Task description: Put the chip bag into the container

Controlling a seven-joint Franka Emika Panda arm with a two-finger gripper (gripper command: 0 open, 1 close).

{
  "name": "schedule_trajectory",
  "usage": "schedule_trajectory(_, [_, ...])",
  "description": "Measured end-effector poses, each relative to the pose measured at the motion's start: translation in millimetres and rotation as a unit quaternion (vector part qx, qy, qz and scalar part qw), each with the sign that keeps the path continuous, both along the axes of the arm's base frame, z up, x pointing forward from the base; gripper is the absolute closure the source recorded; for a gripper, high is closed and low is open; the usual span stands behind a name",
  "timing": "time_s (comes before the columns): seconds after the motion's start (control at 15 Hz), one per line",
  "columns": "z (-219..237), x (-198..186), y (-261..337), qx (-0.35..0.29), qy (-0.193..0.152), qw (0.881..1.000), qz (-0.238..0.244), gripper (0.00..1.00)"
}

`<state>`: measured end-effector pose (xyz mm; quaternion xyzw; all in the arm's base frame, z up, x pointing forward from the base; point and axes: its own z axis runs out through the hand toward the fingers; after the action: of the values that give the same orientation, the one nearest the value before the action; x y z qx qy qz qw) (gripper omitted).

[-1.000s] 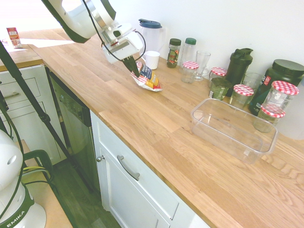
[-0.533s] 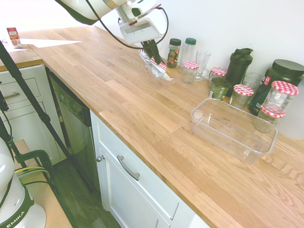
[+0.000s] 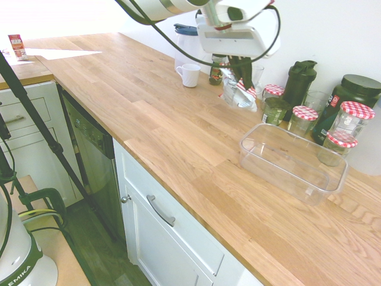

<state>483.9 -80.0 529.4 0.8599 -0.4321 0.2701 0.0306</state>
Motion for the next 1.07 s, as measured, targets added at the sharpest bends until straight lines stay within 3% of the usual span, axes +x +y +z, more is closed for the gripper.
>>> schedule_trajectory(0.53, [-16,29,-112,0.030,0.018,0.999,-0.012,1.00])
schedule_trajectory(1.07, [-48,47,-167,0.035,0.047,0.998,-0.009,1.00])
